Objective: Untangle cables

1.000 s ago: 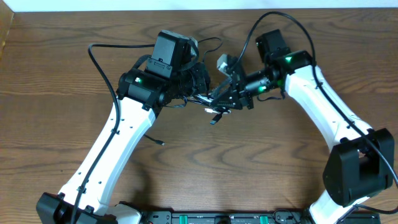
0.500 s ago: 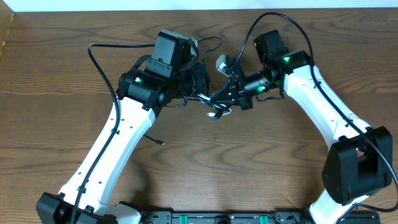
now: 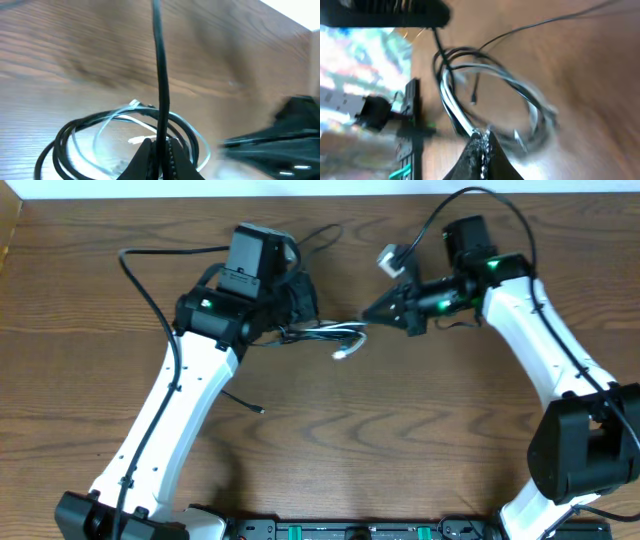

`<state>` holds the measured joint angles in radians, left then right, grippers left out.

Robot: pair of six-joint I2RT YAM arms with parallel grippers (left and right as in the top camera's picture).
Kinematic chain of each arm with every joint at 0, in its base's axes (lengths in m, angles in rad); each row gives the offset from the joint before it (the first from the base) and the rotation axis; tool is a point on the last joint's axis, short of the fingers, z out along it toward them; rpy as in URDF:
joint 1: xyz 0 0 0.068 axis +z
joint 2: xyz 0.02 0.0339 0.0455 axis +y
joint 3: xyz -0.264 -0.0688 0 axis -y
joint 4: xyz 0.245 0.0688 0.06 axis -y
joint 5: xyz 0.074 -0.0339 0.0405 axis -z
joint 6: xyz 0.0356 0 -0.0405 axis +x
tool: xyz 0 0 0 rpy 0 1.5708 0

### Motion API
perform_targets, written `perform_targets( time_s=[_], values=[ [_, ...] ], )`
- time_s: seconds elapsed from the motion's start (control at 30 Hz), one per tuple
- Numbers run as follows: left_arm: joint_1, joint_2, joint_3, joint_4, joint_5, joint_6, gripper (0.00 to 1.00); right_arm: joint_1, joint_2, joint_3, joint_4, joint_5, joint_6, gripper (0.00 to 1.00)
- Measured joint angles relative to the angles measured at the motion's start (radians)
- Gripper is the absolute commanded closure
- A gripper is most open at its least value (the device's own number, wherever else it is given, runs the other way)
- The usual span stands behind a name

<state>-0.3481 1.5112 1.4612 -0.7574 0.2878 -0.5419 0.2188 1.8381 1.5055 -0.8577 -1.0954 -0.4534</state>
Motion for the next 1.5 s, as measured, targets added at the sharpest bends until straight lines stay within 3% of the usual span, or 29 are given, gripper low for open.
perform_targets(
  time_s=[0.17, 0.4, 0.57, 0.6, 0.63, 0.77, 1.13, 1.5],
  values=[
    [0.047, 0.0, 0.0, -0.031, -0.075, 0.002, 0.93, -0.082, -0.024, 0.063, 0.026, 0.062, 0.134, 0.99],
    [0.084, 0.0, 0.0, -0.052, -0.096, 0.047, 0.93, -0.173, -0.187, 0.11, 0.033, 0.193, 0.277, 0.99],
    [0.085, 0.0, -0.002, 0.015, -0.002, 0.161, 0.93, -0.147, -0.231, 0.124, -0.008, 0.215, 0.29, 0.71],
    [0.085, 0.0, -0.002, 0.035, 0.037, 0.201, 0.93, -0.134, -0.225, 0.124, -0.021, 0.218, 0.281, 0.57],
    [0.085, 0.0, -0.002, 0.053, 0.077, 0.238, 0.93, -0.116, -0.217, 0.124, -0.032, 0.222, 0.266, 0.5],
    [0.085, 0.0, -0.003, 0.108, 0.236, 0.363, 0.93, -0.05, -0.207, 0.122, -0.075, 0.233, 0.169, 0.41],
    [0.164, 0.0, -0.003, 0.156, 0.615, 0.45, 0.93, 0.072, -0.166, 0.122, -0.122, 0.236, -0.084, 0.39],
    [0.169, 0.0, -0.003, 0.156, 0.699, 0.434, 0.93, 0.153, -0.083, 0.122, -0.107, 0.236, -0.153, 0.45]
  ],
)
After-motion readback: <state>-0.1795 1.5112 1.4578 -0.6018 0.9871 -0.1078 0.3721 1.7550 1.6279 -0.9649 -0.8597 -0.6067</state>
